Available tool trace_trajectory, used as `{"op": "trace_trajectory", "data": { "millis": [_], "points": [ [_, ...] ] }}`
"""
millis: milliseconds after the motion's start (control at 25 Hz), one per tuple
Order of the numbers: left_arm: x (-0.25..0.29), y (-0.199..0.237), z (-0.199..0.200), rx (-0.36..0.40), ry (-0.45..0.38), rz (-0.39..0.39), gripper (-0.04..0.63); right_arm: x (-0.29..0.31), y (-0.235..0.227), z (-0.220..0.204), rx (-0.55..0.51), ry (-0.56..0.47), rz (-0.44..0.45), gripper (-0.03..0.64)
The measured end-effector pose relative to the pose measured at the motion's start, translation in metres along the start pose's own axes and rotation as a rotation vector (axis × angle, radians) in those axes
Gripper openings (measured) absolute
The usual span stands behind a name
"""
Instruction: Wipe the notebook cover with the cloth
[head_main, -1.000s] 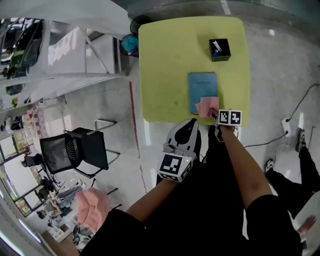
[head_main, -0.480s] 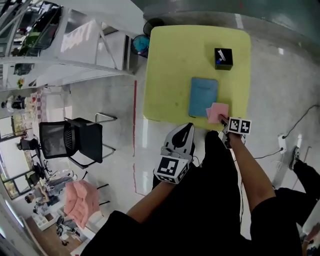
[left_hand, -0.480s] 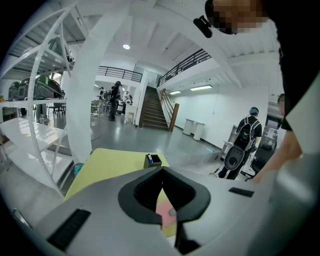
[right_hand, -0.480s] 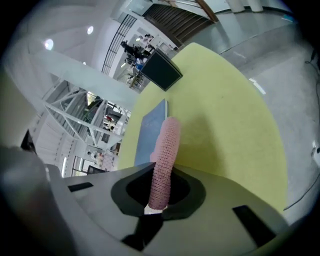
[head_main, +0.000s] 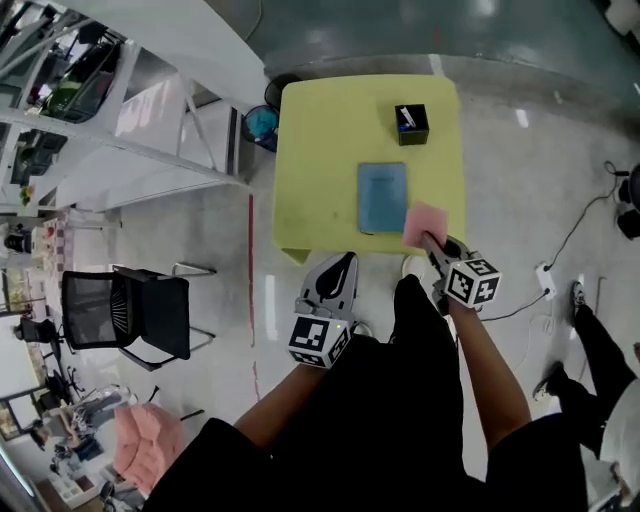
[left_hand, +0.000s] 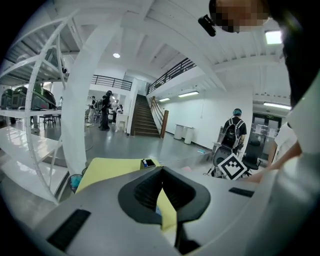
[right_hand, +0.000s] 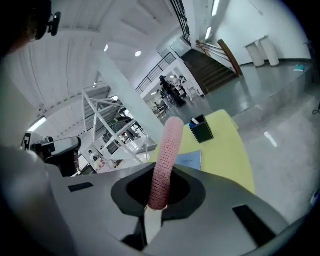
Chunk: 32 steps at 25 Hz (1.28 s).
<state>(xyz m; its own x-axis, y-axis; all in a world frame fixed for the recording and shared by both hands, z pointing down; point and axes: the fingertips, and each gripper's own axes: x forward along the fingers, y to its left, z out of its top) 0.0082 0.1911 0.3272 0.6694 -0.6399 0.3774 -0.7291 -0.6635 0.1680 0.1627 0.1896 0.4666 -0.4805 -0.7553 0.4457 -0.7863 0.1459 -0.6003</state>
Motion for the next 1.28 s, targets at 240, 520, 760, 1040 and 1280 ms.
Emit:
{"op": "trace_trajectory", "data": {
  "millis": [240, 520, 760, 1040, 1280],
  "points": [
    [-0.097, -0.03, -0.018, 0.008, -0.064, -0.069, 0.006, -0.071, 0.111, -0.043, -0.119, -0.138, -0.103, 0.037],
    [-0.232, -0.055, -0.009, 0.025, -0.144, -0.119, 0.006, -0.145, 0.24, -0.1, -0.238, -0.197, -0.276, 0.037],
    [-0.286, -0.051, -0.002, 0.021, -0.206, -0.037, 0.006, -0.187, 0.315, -0.103, -0.298, -0.253, -0.251, 0.037],
    [-0.306, -0.058, 0.036, 0.044, -0.321, 0.0, 0.006, -0.203, 0.36, -0.077, -0.428, -0.296, -0.21, 0.035],
    [-0.311, -0.079, 0.048, 0.085, -0.366, -0.008, 0.006, -0.219, 0.372, -0.065, -0.459, -0.335, -0.227, 0.035]
  ]
}}
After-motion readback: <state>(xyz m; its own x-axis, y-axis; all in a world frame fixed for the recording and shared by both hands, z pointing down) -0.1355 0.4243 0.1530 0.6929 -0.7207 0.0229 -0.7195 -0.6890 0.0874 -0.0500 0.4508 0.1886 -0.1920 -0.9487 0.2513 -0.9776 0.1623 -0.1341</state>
